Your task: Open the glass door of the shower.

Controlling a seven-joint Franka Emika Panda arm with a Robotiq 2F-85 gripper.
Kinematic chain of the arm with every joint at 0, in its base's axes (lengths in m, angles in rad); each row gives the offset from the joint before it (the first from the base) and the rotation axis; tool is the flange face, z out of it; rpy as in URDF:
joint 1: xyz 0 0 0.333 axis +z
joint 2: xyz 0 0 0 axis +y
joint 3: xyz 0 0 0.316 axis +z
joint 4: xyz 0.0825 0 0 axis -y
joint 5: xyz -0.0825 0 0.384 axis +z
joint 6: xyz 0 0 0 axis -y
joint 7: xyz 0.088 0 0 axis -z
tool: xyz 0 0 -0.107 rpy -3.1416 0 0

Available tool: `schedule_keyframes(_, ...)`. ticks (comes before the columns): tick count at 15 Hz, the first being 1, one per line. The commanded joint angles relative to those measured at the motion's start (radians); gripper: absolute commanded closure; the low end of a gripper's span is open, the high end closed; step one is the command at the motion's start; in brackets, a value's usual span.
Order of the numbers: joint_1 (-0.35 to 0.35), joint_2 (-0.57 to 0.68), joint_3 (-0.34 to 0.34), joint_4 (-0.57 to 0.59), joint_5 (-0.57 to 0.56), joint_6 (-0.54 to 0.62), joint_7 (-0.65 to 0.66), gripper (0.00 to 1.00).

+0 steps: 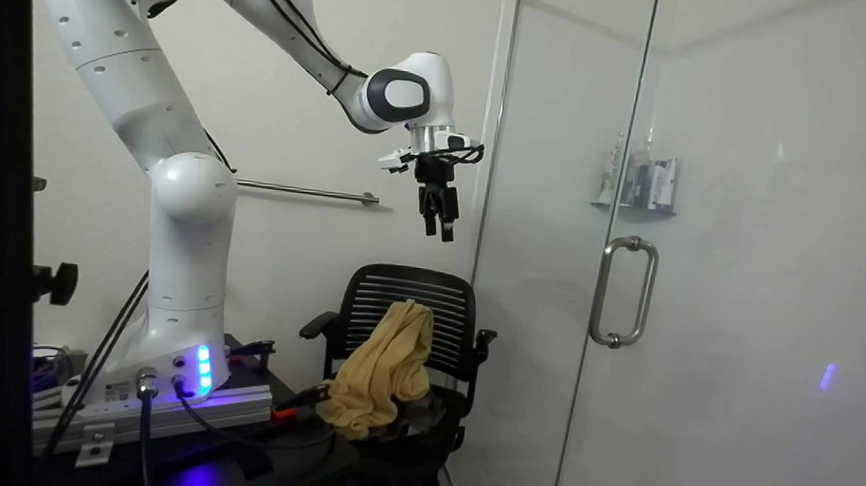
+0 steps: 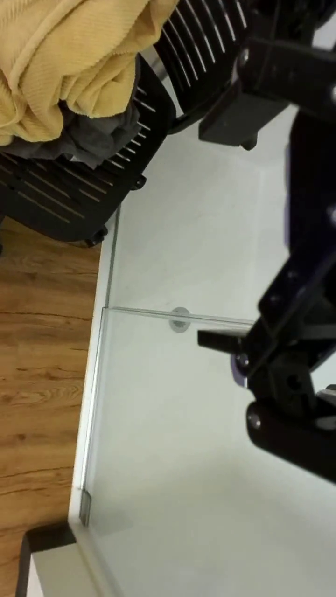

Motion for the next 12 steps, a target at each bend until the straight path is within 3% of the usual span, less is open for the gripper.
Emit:
schedule_keyframes(1, -0.093, 0.005, 0.087, -0.065, -0.144, 0.199, 0.108, 0.0)
schedule_keyframes(5, -0.294, 0.092, 0.166, -0.107, -0.417, 0.462, 0.359, 0.0)
schedule_keyframes(6, -0.34, 0.126, 0.157, -0.104, -0.454, 0.499, 0.397, 0.0)
schedule_keyframes(7, -0.355, 0.169, 0.108, -0.093, -0.435, 0.524, 0.41, 0.0)
schedule_keyframes(8, -0.314, 0.097, -0.001, -0.173, -0.326, 0.533, 0.299, 0.0)
schedule_keyframes(9, -0.323, 0.124, -0.048, -0.178, -0.267, 0.562, 0.253, 0.0)
schedule_keyframes(11, -0.214, 0.116, -0.239, -0.217, -0.09, 0.564, 0.059, 0.0)
schedule_keyframes(12, -0.317, 0.151, -0.081, -0.153, -0.145, 0.534, 0.136, 0.0)
